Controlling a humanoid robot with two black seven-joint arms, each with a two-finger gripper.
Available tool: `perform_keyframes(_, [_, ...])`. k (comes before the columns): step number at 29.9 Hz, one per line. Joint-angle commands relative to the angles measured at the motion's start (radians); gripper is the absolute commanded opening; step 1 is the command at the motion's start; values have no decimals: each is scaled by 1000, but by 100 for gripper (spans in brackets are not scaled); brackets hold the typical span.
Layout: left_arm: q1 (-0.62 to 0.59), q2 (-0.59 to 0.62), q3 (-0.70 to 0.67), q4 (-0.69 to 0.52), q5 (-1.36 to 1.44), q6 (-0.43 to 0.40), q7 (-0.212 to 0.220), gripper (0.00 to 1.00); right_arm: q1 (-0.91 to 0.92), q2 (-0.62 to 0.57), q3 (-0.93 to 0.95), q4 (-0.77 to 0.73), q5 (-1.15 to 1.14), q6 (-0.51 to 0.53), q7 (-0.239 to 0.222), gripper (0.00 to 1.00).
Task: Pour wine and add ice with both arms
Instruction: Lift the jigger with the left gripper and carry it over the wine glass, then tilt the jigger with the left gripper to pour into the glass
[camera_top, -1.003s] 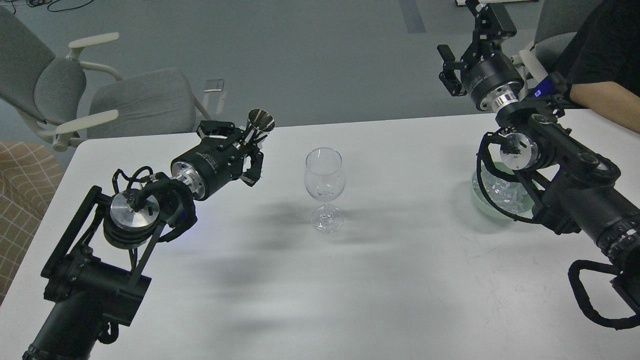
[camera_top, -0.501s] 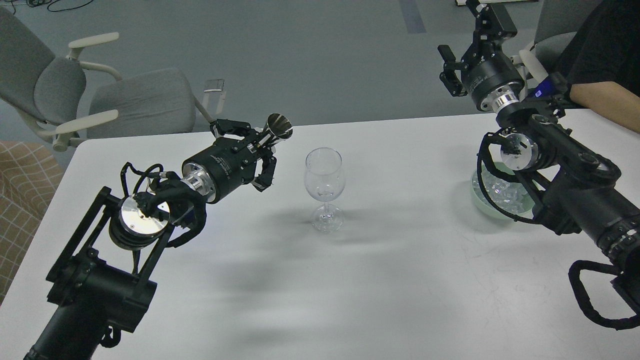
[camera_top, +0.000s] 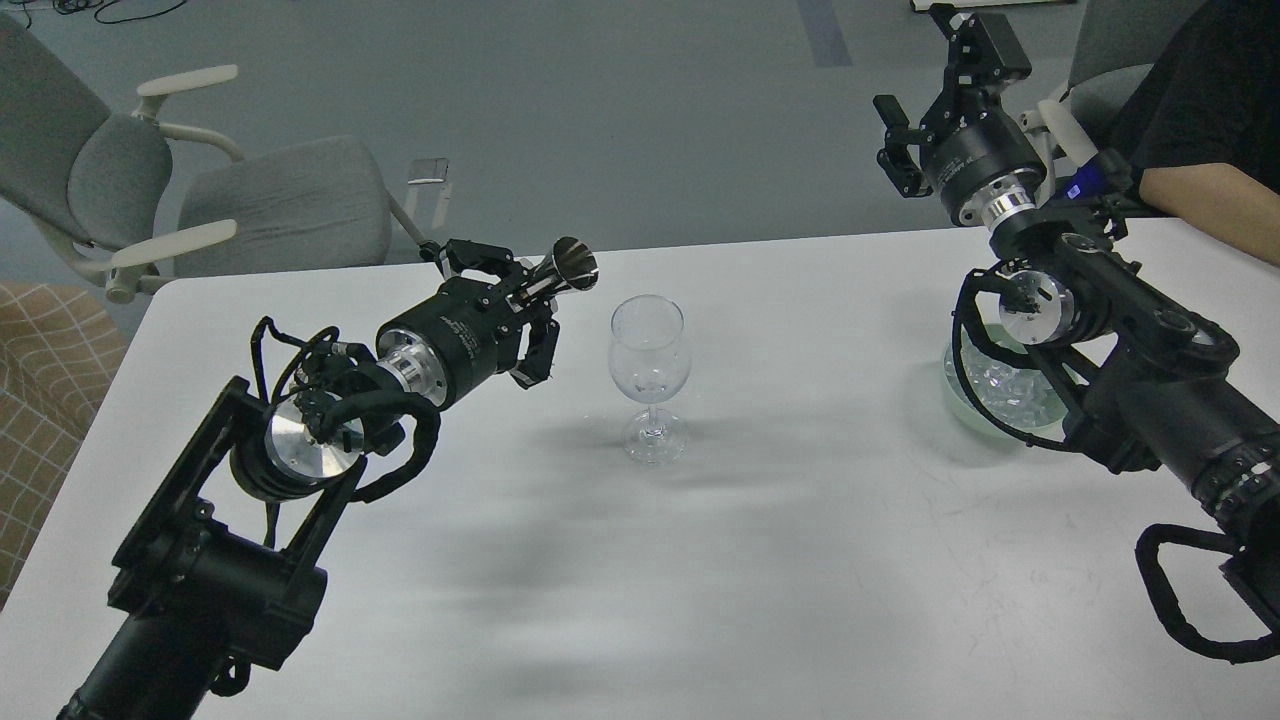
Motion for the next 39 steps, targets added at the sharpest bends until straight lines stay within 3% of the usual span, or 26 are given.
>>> perform_keyframes(1, [-1, -2, 3, -10, 10, -1, 1, 0, 0, 0, 0, 0, 0, -1, 0, 100])
perform_keyframes(39, [-34, -13, 121, -44, 268, 4, 16, 0, -16, 2, 2, 2, 0, 1, 2, 100])
